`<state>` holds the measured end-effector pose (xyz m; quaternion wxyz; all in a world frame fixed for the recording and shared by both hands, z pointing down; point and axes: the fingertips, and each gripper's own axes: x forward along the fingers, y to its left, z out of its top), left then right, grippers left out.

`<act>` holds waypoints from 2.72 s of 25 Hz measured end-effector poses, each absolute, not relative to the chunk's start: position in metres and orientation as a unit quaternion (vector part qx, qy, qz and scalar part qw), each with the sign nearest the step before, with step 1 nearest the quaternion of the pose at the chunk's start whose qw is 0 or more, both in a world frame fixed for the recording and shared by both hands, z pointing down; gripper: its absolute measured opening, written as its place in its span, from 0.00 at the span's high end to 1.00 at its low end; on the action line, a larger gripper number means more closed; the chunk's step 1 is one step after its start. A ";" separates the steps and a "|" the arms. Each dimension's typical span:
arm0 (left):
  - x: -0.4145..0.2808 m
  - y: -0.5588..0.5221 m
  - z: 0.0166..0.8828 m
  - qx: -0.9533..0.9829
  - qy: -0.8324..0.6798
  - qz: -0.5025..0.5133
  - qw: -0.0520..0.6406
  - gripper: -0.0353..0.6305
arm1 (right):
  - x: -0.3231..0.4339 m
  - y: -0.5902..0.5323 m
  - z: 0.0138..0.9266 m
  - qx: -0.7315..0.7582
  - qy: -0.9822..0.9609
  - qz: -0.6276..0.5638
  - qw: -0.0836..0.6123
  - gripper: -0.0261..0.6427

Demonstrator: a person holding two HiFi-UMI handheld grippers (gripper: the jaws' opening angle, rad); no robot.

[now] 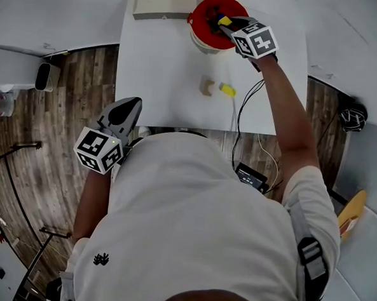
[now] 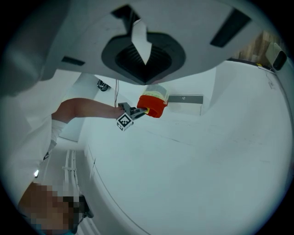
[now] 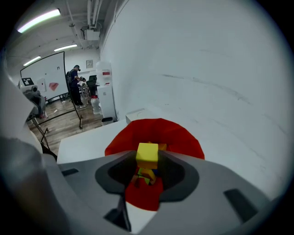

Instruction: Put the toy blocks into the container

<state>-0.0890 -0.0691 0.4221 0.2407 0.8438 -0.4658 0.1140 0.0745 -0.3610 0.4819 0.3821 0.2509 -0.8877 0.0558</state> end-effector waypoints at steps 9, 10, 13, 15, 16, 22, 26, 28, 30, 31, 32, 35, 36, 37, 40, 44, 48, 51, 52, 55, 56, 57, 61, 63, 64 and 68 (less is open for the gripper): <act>-0.117 -0.057 0.425 0.829 -0.491 0.104 0.249 0.94 | 0.062 -0.367 0.511 0.180 -0.834 -0.011 0.522 0.75; -0.119 -0.055 0.426 0.827 -0.492 0.103 0.249 0.94 | 0.061 -0.366 0.512 0.171 -0.827 -0.021 0.535 0.75; -0.125 -0.051 0.425 0.824 -0.497 0.101 0.251 0.94 | 0.055 -0.369 0.513 0.153 -0.816 -0.028 0.556 0.75; -0.128 -0.047 0.424 0.822 -0.500 0.100 0.253 0.94 | 0.052 -0.372 0.518 0.140 -0.809 -0.026 0.570 0.75; -0.130 -0.046 0.424 0.821 -0.501 0.099 0.253 0.94 | 0.052 -0.374 0.523 0.132 -0.803 -0.024 0.580 0.75; -0.139 -0.041 0.428 0.815 -0.508 0.097 0.261 0.94 | 0.055 -0.376 0.550 0.081 -0.760 -0.028 0.645 0.75; -0.147 -0.037 0.429 0.809 -0.516 0.093 0.266 0.94 | 0.056 -0.373 0.560 0.056 -0.741 -0.023 0.669 0.75; -0.150 -0.035 0.431 0.806 -0.519 0.094 0.269 0.94 | 0.058 -0.374 0.564 0.048 -0.736 -0.020 0.675 0.75; -0.153 -0.034 0.433 0.803 -0.521 0.093 0.272 0.94 | 0.059 -0.376 0.568 0.044 -0.734 -0.014 0.678 0.75; -0.155 -0.033 0.434 0.802 -0.522 0.093 0.274 0.94 | 0.060 -0.375 0.569 0.043 -0.733 -0.010 0.679 0.74; -0.156 -0.033 0.435 0.801 -0.523 0.092 0.276 0.94 | 0.060 -0.375 0.569 0.042 -0.733 -0.008 0.679 0.74; -0.157 -0.032 0.435 0.802 -0.522 0.091 0.277 0.94 | 0.062 -0.375 0.570 0.043 -0.733 -0.016 0.679 0.74; -0.157 -0.033 0.435 0.803 -0.520 0.091 0.277 0.94 | 0.062 -0.376 0.569 0.045 -0.733 -0.023 0.678 0.73; -0.156 -0.033 0.434 0.804 -0.519 0.091 0.276 0.94 | 0.062 -0.377 0.568 0.048 -0.735 -0.029 0.676 0.72; -0.156 -0.035 0.433 0.809 -0.511 0.094 0.275 0.94 | 0.059 -0.377 0.559 0.060 -0.748 -0.032 0.661 0.70; -0.151 -0.038 0.429 0.819 -0.497 0.098 0.269 0.94 | 0.059 -0.378 0.530 0.095 -0.775 -0.037 0.624 0.70; -0.145 -0.041 0.427 0.831 -0.481 0.099 0.261 0.94 | 0.060 -0.370 0.491 0.147 -0.815 -0.048 0.558 0.77; -0.139 -0.043 0.424 0.839 -0.469 0.099 0.255 0.94 | 0.068 -0.354 0.465 0.185 -0.839 -0.047 0.509 0.84; -0.137 -0.044 0.423 0.843 -0.465 0.099 0.253 0.94 | 0.071 -0.347 0.457 0.197 -0.846 -0.047 0.493 0.88; -0.132 -0.050 0.419 0.852 -0.453 0.100 0.245 0.94 | 0.082 -0.319 0.440 0.228 -0.864 -0.042 0.447 0.93; -0.131 -0.051 0.418 0.853 -0.450 0.099 0.244 0.94 | 0.086 -0.306 0.437 0.237 -0.870 -0.035 0.431 0.93; -0.130 -0.052 0.417 0.855 -0.447 0.096 0.245 0.94 | 0.089 -0.292 0.436 0.247 -0.874 -0.025 0.417 0.93; -0.123 -0.054 0.415 0.865 -0.430 0.099 0.240 0.94 | 0.105 -0.230 0.454 0.275 -0.881 0.021 0.383 0.93; -0.120 -0.057 0.415 0.869 -0.423 0.105 0.236 0.94 | 0.110 -0.203 0.476 0.280 -0.881 0.052 0.379 0.88; -0.119 -0.059 0.414 0.870 -0.420 0.105 0.236 0.94 | 0.112 -0.190 0.487 0.281 -0.879 0.071 0.378 0.86; -0.115 -0.060 0.414 0.876 -0.405 0.110 0.238 0.94 | 0.111 -0.152 0.533 0.294 -0.868 0.124 0.381 0.80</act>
